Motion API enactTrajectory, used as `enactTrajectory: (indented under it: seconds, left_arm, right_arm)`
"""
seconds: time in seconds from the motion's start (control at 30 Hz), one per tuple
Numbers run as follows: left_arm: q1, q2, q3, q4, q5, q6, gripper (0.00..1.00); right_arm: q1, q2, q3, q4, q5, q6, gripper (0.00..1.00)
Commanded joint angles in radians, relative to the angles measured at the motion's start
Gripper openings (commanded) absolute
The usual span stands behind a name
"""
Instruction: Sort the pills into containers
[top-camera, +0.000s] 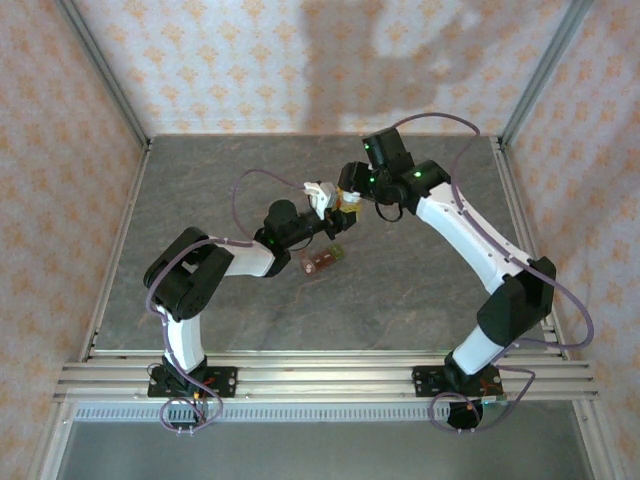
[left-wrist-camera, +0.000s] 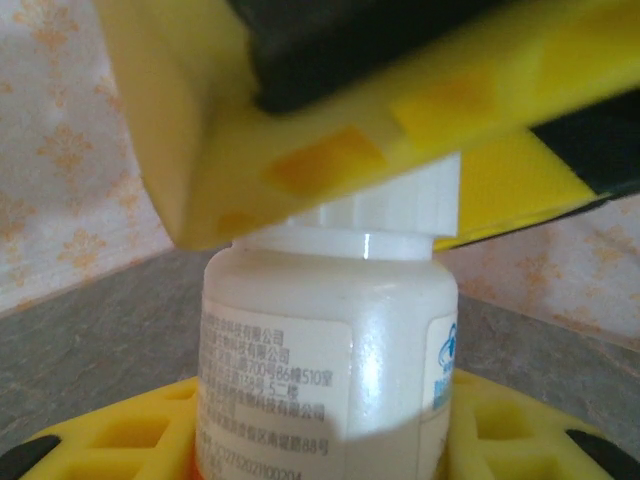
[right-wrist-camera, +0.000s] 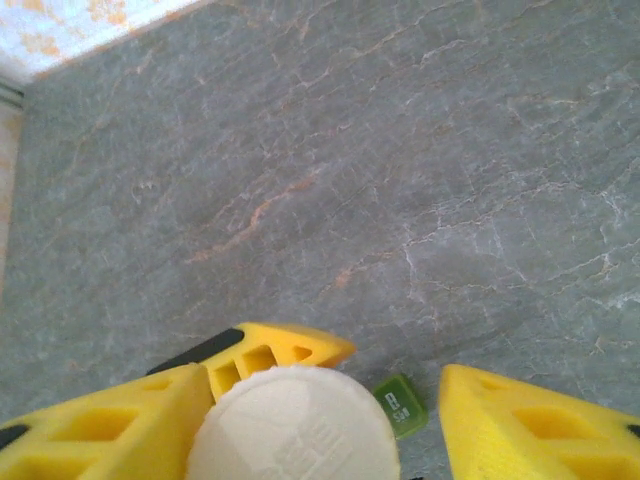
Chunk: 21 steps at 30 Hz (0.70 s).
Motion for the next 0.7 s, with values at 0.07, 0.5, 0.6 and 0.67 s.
enactTrajectory:
  seconds: [0.07, 0.5, 0.6, 0.67]
  left_arm:
    - [-0.005, -0.027, 0.014, 0.082, 0.008, -0.006, 0.0]
    - [-0.004, -0.037, 0.005, 0.086, 0.02, -0.006, 0.0]
    - [-0.005, -0.041, 0.004, 0.085, 0.023, -0.007, 0.0]
    - [-0.004, -0.039, 0.005, 0.084, 0.025, -0.007, 0.0]
  right_arm:
    - [-0.054, -0.078, 0.036, -0.008, -0.056, -0.029, 0.76]
    - [-0.133, -0.072, 0.063, -0.062, -0.311, -0.446, 0.79]
    - [-0.133, -0.046, 0.087, -0.096, -0.333, -0.506, 0.76]
    - [-0.133, -0.027, 0.102, -0.108, -0.322, -0.511, 0.75]
